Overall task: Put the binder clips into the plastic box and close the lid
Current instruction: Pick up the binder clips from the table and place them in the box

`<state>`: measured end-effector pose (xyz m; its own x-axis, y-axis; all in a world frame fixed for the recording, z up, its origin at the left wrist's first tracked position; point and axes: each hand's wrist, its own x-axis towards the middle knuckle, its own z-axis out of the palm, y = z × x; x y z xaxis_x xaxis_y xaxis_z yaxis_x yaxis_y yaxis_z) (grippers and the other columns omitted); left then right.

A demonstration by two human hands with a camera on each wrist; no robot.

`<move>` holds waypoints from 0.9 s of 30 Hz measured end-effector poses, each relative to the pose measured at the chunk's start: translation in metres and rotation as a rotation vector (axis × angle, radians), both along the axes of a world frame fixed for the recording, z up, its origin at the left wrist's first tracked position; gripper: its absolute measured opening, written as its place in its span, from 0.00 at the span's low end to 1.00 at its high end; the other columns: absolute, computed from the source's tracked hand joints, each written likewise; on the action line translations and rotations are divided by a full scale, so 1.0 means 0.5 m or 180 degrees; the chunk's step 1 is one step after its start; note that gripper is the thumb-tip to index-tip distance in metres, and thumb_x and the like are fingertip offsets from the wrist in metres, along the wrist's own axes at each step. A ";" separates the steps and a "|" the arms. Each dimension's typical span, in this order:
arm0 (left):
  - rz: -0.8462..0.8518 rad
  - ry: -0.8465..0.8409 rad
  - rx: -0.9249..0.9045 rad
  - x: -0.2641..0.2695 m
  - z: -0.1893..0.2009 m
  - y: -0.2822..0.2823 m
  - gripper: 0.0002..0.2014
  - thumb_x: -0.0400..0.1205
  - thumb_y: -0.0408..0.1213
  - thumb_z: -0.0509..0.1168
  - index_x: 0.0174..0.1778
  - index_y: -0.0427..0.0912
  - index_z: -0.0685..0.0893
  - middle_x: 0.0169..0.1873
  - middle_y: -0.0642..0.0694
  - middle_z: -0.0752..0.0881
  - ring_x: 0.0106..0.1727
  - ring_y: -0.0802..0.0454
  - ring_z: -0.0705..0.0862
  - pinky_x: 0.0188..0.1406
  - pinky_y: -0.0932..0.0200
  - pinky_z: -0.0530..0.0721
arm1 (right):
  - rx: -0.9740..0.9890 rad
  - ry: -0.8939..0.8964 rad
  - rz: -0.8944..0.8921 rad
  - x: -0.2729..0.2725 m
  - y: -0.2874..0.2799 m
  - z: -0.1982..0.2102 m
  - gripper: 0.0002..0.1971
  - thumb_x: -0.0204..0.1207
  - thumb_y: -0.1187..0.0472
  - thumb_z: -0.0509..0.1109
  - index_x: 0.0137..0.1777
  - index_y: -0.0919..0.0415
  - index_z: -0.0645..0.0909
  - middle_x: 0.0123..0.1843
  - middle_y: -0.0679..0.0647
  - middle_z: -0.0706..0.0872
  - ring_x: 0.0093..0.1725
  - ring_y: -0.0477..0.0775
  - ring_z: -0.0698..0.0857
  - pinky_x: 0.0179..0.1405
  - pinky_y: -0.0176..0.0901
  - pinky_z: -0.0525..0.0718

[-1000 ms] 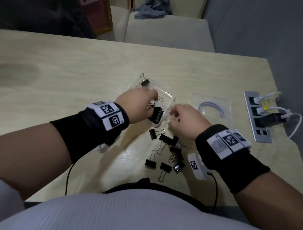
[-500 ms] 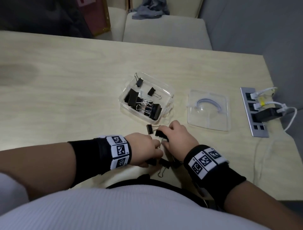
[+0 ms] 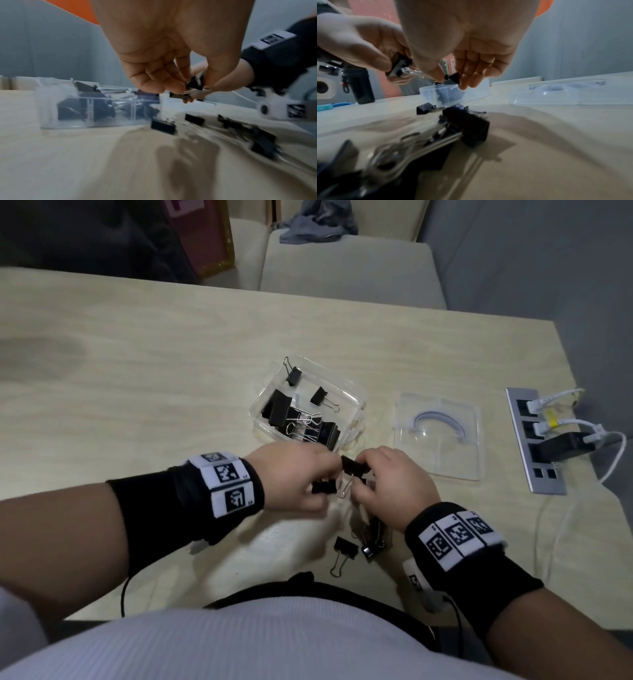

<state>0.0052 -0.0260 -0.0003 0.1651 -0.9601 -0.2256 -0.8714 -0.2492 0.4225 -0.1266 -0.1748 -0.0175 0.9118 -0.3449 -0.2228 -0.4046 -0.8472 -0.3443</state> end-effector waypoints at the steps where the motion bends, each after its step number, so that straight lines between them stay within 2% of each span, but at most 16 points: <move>1: 0.0152 0.0091 -0.0147 0.015 0.010 -0.005 0.16 0.72 0.49 0.68 0.52 0.49 0.78 0.44 0.52 0.82 0.41 0.49 0.81 0.37 0.57 0.79 | 0.0056 -0.0072 -0.0085 0.002 -0.005 0.006 0.14 0.74 0.50 0.65 0.57 0.53 0.81 0.51 0.49 0.84 0.54 0.53 0.80 0.47 0.45 0.77; 3: 0.0522 0.0308 -0.0362 0.050 0.024 -0.019 0.13 0.71 0.47 0.70 0.47 0.49 0.78 0.37 0.54 0.80 0.37 0.50 0.80 0.37 0.56 0.79 | 0.0219 -0.0262 -0.0319 0.014 -0.015 0.017 0.14 0.73 0.50 0.66 0.56 0.52 0.81 0.49 0.46 0.82 0.51 0.49 0.80 0.44 0.42 0.75; 5: 0.0945 0.0457 -0.0584 0.086 0.033 -0.036 0.11 0.71 0.43 0.71 0.46 0.48 0.78 0.32 0.56 0.79 0.35 0.51 0.80 0.37 0.56 0.80 | 0.0367 -0.0483 -0.0555 0.036 -0.023 0.026 0.13 0.73 0.50 0.66 0.56 0.51 0.81 0.47 0.44 0.80 0.49 0.48 0.79 0.44 0.41 0.74; 9: 0.1390 0.0227 -0.0734 0.157 0.042 -0.066 0.11 0.74 0.42 0.70 0.50 0.48 0.80 0.33 0.58 0.80 0.38 0.51 0.81 0.41 0.56 0.79 | 0.0524 -0.0755 -0.0951 0.093 -0.034 0.032 0.12 0.75 0.48 0.66 0.55 0.50 0.82 0.47 0.45 0.81 0.44 0.48 0.81 0.44 0.44 0.80; 11: 0.1373 -0.0034 -0.0509 0.190 0.038 -0.075 0.16 0.73 0.45 0.71 0.56 0.50 0.79 0.40 0.53 0.82 0.43 0.49 0.82 0.45 0.54 0.81 | 0.0573 -0.0752 -0.0970 0.121 -0.039 0.032 0.17 0.76 0.44 0.66 0.61 0.49 0.81 0.49 0.44 0.82 0.45 0.47 0.82 0.47 0.44 0.81; 13: 0.1419 -0.0288 -0.0321 0.220 0.024 -0.077 0.23 0.72 0.49 0.72 0.62 0.53 0.77 0.52 0.48 0.80 0.54 0.46 0.80 0.54 0.48 0.81 | 0.0699 -0.0652 -0.0977 0.140 -0.046 0.035 0.22 0.76 0.42 0.66 0.67 0.50 0.77 0.53 0.44 0.82 0.48 0.48 0.83 0.48 0.44 0.79; 16: 0.1616 -0.0573 -0.0098 0.248 -0.001 -0.076 0.28 0.76 0.53 0.67 0.72 0.53 0.71 0.70 0.44 0.73 0.69 0.42 0.73 0.65 0.39 0.77 | 0.0727 -0.0523 -0.0978 0.143 -0.053 0.038 0.20 0.77 0.48 0.66 0.67 0.52 0.75 0.55 0.48 0.81 0.49 0.49 0.82 0.46 0.41 0.74; 19: 0.1471 -0.0662 0.0222 0.244 -0.017 -0.081 0.29 0.80 0.54 0.61 0.77 0.48 0.68 0.77 0.47 0.69 0.75 0.44 0.71 0.69 0.40 0.74 | 0.0600 -0.0298 -0.0921 0.124 -0.056 0.037 0.14 0.77 0.54 0.66 0.61 0.53 0.76 0.55 0.51 0.80 0.45 0.48 0.79 0.42 0.41 0.72; 22: 0.0986 -0.0912 0.0381 0.213 -0.027 -0.085 0.25 0.83 0.51 0.55 0.75 0.48 0.69 0.74 0.47 0.75 0.72 0.45 0.75 0.70 0.41 0.69 | 0.0600 0.0150 -0.0805 0.098 -0.060 0.038 0.16 0.77 0.53 0.67 0.63 0.55 0.75 0.58 0.54 0.80 0.48 0.51 0.80 0.45 0.43 0.74; 25: 0.0695 -0.0876 0.0444 0.174 -0.024 -0.084 0.24 0.83 0.52 0.55 0.76 0.51 0.68 0.71 0.47 0.77 0.72 0.47 0.76 0.76 0.35 0.56 | 0.0640 0.0467 -0.0782 0.067 -0.065 0.040 0.18 0.76 0.52 0.69 0.64 0.56 0.76 0.61 0.56 0.80 0.52 0.53 0.82 0.50 0.45 0.78; 26: 0.0662 -0.0837 0.0383 0.165 -0.018 -0.081 0.24 0.83 0.52 0.56 0.75 0.51 0.69 0.70 0.48 0.78 0.73 0.47 0.74 0.77 0.33 0.54 | 0.0615 0.0578 -0.0750 0.057 -0.066 0.040 0.18 0.76 0.52 0.69 0.64 0.55 0.76 0.61 0.56 0.79 0.52 0.54 0.82 0.51 0.45 0.79; 27: 0.0604 -0.0839 0.0278 0.155 -0.011 -0.077 0.22 0.82 0.51 0.57 0.73 0.51 0.72 0.69 0.48 0.79 0.72 0.46 0.74 0.76 0.34 0.56 | 0.0570 0.0707 -0.0695 0.046 -0.067 0.041 0.17 0.75 0.52 0.70 0.63 0.54 0.76 0.61 0.55 0.78 0.52 0.54 0.82 0.52 0.46 0.80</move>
